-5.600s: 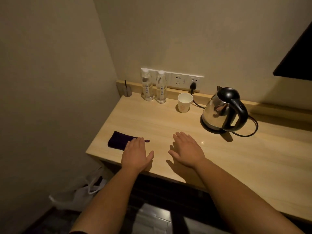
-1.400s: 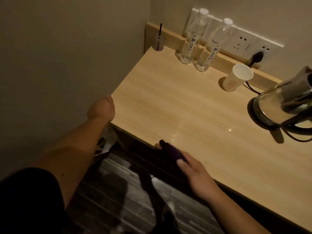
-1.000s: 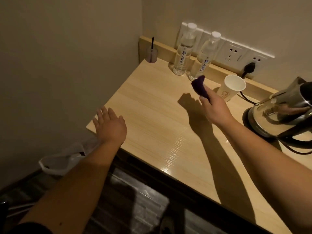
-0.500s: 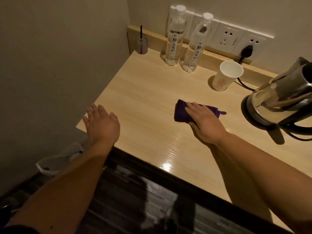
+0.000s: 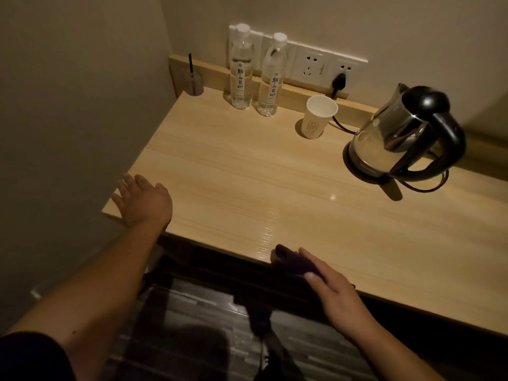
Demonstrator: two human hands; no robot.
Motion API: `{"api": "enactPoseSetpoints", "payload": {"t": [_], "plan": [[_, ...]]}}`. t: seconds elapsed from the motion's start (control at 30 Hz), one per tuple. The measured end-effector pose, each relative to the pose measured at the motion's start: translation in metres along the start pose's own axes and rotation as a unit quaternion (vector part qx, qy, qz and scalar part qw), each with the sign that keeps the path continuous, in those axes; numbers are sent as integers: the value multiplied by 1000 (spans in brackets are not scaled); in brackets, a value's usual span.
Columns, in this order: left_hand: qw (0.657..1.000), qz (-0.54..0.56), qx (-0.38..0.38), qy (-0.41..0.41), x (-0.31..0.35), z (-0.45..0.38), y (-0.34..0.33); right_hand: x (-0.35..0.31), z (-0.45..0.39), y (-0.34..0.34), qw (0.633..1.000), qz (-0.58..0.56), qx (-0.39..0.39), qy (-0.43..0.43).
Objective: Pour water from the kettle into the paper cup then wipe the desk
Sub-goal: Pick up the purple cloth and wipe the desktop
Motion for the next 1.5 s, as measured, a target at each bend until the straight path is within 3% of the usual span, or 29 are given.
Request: {"api": "enactPoseSetpoints", "payload": {"t": [0.03, 0.1, 0.13, 0.2, 0.27, 0.33, 0.4, 0.47, 0.5, 0.57, 0.73, 1.0, 1.2, 1.27, 1.37, 1.43, 1.5], "plan": [[1000, 1, -6, 6, 1, 0, 0, -10, -6, 9, 987, -135, 51, -65], [1000, 9, -18, 19, 4, 1, 0, -22, -26, 31, 921, -328, 151, -145], [999, 17, -24, 25, 6, 3, -1, -28, -40, 45, 898, -362, 191, -160], [999, 27, -28, 29, 9, 6, -4, -36, -76, 75, 893, -344, 247, -150], [999, 26, -11, 28, 9, 8, -8, -36, -121, 101, 933, -225, 264, -93], [999, 24, 10, 31, 10, 7, -11, -32, -170, 121, 972, 53, 227, 13], [999, 20, 24, 34, 12, 6, -13, -22, -216, 124, 928, 321, 121, 145], [999, 18, 29, 39, 12, 6, -14, 1, -247, 111, 852, 487, -26, 190], [999, 15, 32, 38, 12, 6, -15, 15, -255, 106, 821, 533, -80, 188], [999, 8, 36, 37, 13, 4, -16, 31, -260, 102, 805, 552, -106, 191], [999, 7, 31, 35, 14, 5, -15, 40, -230, 105, 827, 513, -111, 203], [1000, 6, 12, 22, 12, 7, -11, 59, -59, 63, 860, 450, -110, 212], [999, 8, -50, -4, 4, 5, 0, 67, 37, 26, 903, 387, -95, 163], [996, 12, -85, -27, -2, 4, 9, 56, 58, 19, 942, 307, -66, 114], [982, 17, -150, -111, -9, 25, 31, 28, 82, 2, 996, 81, -35, -14], [958, 62, -205, -191, -10, 65, 53, 5, 88, -11, 996, -40, -32, -75], [911, 96, -288, -281, -11, 116, 75, -23, 86, -24, 986, -112, -64, -103]]}}
Point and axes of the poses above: each hand's wrist, its own z-axis away from the middle knuckle, its own y-axis out of the back of the hand, x = y × z, the point moved 4 cm from there along -z, towards the middle knuckle, and after that the axes turned 14 degrees about y, right-handed, at the moved point
